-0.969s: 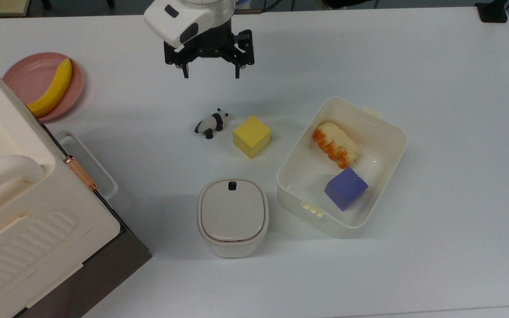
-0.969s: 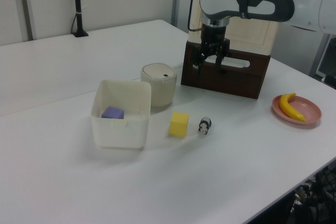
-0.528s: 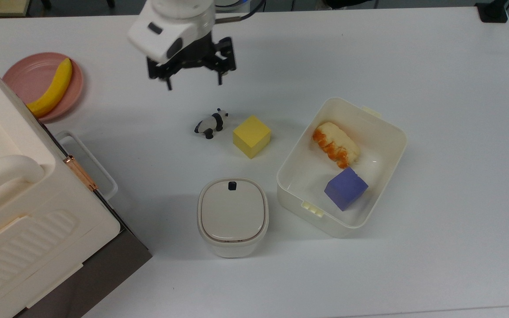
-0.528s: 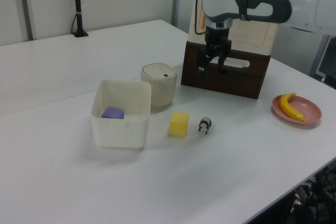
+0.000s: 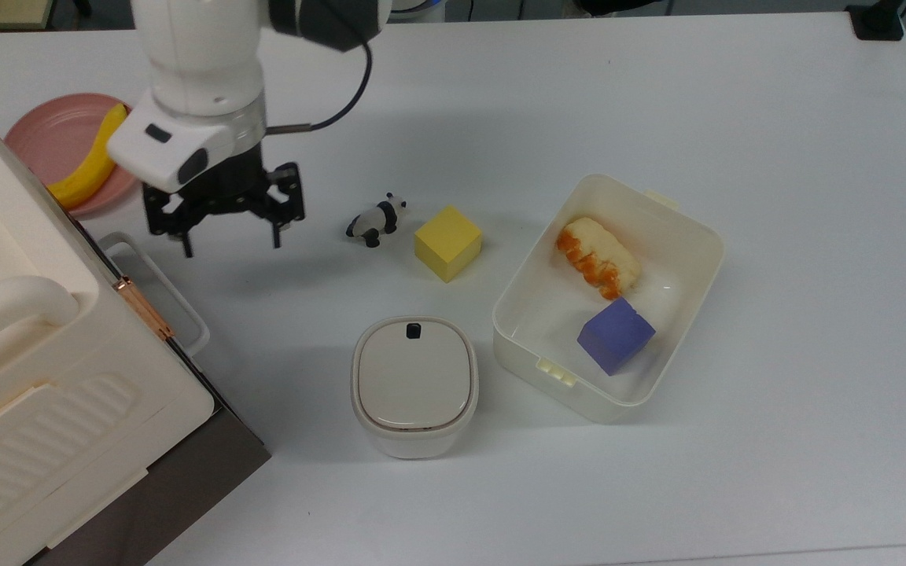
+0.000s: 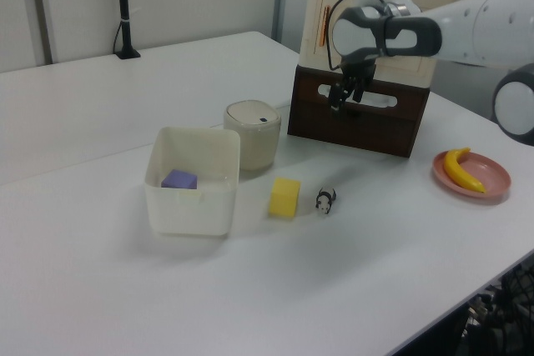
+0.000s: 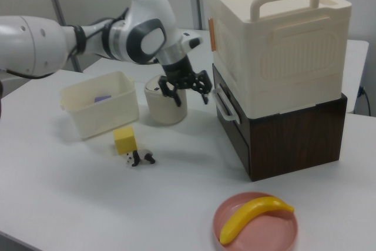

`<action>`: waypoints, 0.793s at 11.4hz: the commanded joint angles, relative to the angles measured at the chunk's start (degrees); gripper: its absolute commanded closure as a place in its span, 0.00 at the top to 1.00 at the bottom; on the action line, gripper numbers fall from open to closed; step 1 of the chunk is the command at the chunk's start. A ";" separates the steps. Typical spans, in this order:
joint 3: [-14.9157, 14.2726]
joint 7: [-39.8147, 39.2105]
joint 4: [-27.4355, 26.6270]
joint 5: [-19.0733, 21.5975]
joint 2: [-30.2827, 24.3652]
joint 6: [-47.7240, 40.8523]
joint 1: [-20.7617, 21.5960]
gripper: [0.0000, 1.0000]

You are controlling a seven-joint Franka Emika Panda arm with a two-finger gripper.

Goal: Slide open the drawer

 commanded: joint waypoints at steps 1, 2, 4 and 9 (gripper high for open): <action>-2.13 -3.51 1.16 -1.32 1.72 5.32 0.41 0.87; -2.74 -4.13 1.25 -1.32 2.77 7.34 -0.03 0.87; -3.27 -5.79 1.16 -2.28 4.71 9.81 -0.29 0.87; -3.10 -11.49 -0.15 -3.61 1.92 2.40 1.98 0.87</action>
